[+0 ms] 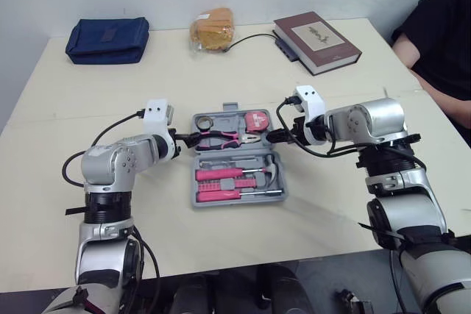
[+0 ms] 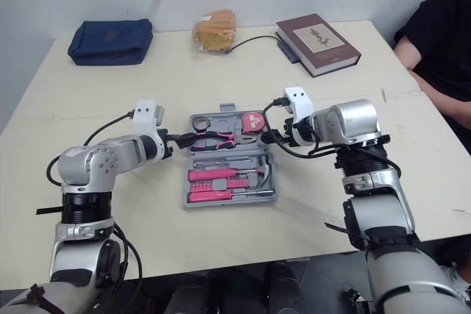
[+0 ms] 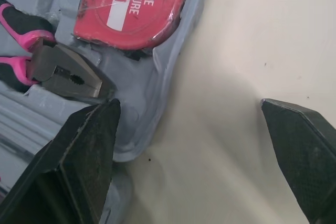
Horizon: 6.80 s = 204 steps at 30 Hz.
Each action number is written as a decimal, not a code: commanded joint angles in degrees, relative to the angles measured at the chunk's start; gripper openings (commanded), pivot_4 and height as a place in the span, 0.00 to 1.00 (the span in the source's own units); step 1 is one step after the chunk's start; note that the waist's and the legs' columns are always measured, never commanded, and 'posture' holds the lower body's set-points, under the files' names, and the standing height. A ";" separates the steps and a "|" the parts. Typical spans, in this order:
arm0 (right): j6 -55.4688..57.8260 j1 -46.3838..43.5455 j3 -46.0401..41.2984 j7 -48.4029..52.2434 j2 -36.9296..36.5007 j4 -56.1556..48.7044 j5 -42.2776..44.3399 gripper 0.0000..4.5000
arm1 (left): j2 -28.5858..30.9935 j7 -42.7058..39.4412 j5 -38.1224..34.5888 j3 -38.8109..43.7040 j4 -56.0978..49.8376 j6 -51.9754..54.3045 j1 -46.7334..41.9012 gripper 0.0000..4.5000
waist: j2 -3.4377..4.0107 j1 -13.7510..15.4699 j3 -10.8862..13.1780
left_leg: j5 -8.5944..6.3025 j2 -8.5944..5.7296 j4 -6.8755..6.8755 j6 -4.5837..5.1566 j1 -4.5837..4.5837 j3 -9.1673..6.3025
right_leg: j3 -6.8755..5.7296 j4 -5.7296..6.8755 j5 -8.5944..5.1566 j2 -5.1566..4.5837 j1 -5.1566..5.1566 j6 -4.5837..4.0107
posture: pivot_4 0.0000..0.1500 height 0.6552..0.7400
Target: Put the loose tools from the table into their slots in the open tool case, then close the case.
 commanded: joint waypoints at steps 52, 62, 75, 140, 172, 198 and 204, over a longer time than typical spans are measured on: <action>-98.93 45.25 1.34 2.72 -10.04 -18.92 -27.74 0.00 | 8.99 -28.89 19.33 -2.55 -13.17 -79.66 38.03 0.01 | 0.00 -0.02 -0.02 | -0.02 0.07 -0.13 0.03 0.22 0.07 | 0.08 -0.28 -0.01 -0.07 0.02 -0.02 | 1.00 1.00; -114.49 49.35 2.68 -6.77 -12.27 -12.85 -37.70 0.08 | 13.47 -31.22 23.45 -2.03 -11.79 -91.54 46.43 0.32 | 0.05 0.02 -0.05 | -0.05 0.26 -0.14 0.09 0.29 0.11 | 0.15 -0.27 -0.03 -0.11 0.04 -0.05 | 1.00 1.00; -123.17 57.00 -3.92 -2.63 -27.90 -3.13 -29.57 0.99 | 20.31 -38.50 8.70 10.61 -13.15 -82.92 60.30 1.00 | -0.07 0.29 -0.07 | -0.48 0.46 -0.08 0.30 1.00 -0.03 | -0.12 -0.55 -0.10 -0.07 1.00 -0.15 | 1.00 1.00; -78.31 41.03 -2.72 21.12 -6.56 -10.62 -10.90 0.01 | 7.59 -36.77 6.82 -4.87 -21.89 -54.76 33.10 0.00 | -0.23 0.25 -0.13 | -0.39 0.81 0.06 -0.21 1.16 0.12 | 0.10 -0.17 -0.17 0.03 0.94 -0.38 | 1.00 1.00; -58.98 51.40 0.92 23.96 -10.19 -37.36 -6.58 0.01 | 11.47 -44.04 16.72 -32.76 -11.14 -36.56 16.29 0.00 | -0.08 1.54 -0.14 | -0.38 0.90 0.03 -0.32 1.24 0.14 | 0.36 -0.25 -0.20 0.80 0.95 -0.44 | 1.00 1.00; -61.89 42.87 7.26 27.92 -5.33 -26.39 -11.71 0.01 | 10.41 -49.44 20.49 -35.78 0.11 -45.34 16.67 0.00 | -0.13 0.98 -2.01 | -0.60 1.04 -0.07 -0.14 1.56 0.14 | 0.22 -0.23 -0.35 0.88 1.16 -0.71 | 1.00 1.00; -68.86 41.28 6.69 28.42 -3.12 -21.03 -13.07 0.01 | 11.01 -48.62 20.07 -34.26 -0.44 -45.66 17.78 0.00 | -0.13 -0.32 -2.00 | -0.82 1.38 -0.25 -0.31 2.40 0.06 | 0.13 -0.31 -0.49 0.74 1.92 -0.92 | 1.00 1.00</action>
